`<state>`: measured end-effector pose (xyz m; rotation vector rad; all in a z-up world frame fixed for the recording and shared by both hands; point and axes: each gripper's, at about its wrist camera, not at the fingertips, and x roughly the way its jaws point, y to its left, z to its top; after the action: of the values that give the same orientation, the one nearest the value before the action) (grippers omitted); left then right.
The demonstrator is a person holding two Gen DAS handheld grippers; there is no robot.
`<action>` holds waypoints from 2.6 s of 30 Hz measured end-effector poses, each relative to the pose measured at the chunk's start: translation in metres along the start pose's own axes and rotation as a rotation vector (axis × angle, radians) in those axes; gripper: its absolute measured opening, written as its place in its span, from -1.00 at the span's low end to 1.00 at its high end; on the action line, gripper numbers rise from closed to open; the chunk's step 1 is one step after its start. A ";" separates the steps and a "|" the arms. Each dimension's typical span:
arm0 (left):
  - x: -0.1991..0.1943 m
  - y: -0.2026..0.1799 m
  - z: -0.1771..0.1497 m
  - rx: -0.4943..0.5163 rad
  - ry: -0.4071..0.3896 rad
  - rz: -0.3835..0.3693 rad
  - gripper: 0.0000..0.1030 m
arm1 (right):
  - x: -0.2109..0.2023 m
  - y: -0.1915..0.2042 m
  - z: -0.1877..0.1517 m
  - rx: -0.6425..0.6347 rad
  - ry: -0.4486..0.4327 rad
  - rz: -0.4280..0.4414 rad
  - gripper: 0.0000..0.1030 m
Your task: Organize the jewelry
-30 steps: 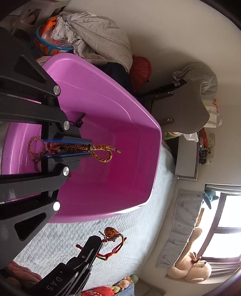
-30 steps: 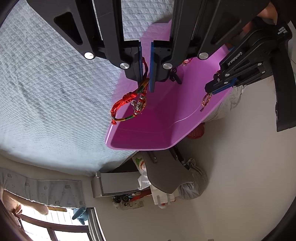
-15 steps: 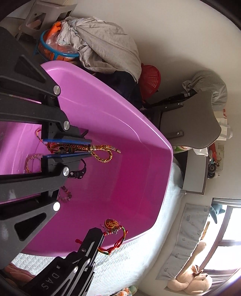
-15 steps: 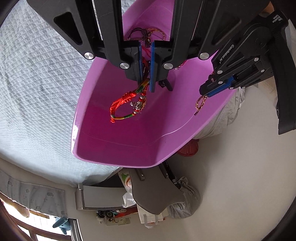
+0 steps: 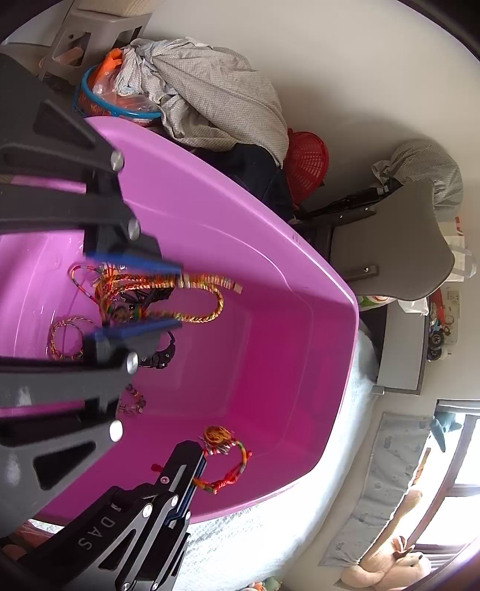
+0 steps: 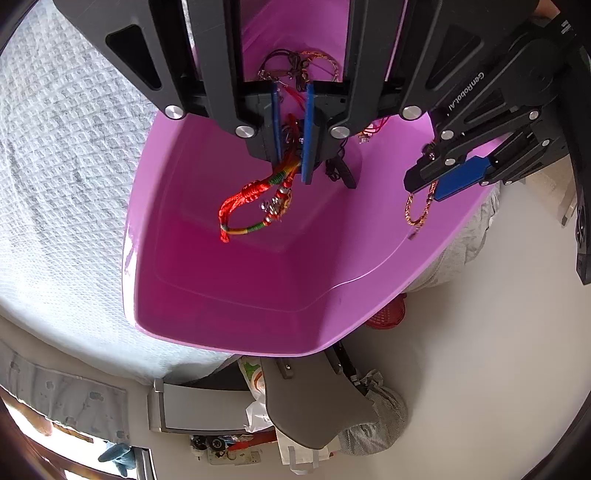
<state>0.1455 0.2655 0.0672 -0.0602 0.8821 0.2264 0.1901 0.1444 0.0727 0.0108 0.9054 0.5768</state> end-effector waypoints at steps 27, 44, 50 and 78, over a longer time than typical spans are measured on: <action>-0.013 0.018 0.015 -0.076 0.020 0.043 0.81 | -0.020 -0.010 0.016 0.034 -0.021 -0.049 0.06; -0.031 0.016 0.031 -0.065 -0.022 0.058 0.84 | -0.041 -0.005 0.025 0.016 -0.059 -0.070 0.09; -0.035 0.017 0.032 -0.065 -0.028 0.061 0.84 | -0.047 -0.002 0.028 0.011 -0.063 -0.077 0.09; -0.044 0.015 0.033 -0.058 -0.040 0.077 0.84 | -0.056 0.004 0.033 -0.001 -0.066 -0.094 0.10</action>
<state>0.1403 0.2773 0.1231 -0.0755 0.8389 0.3246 0.1857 0.1290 0.1355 -0.0133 0.8375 0.4870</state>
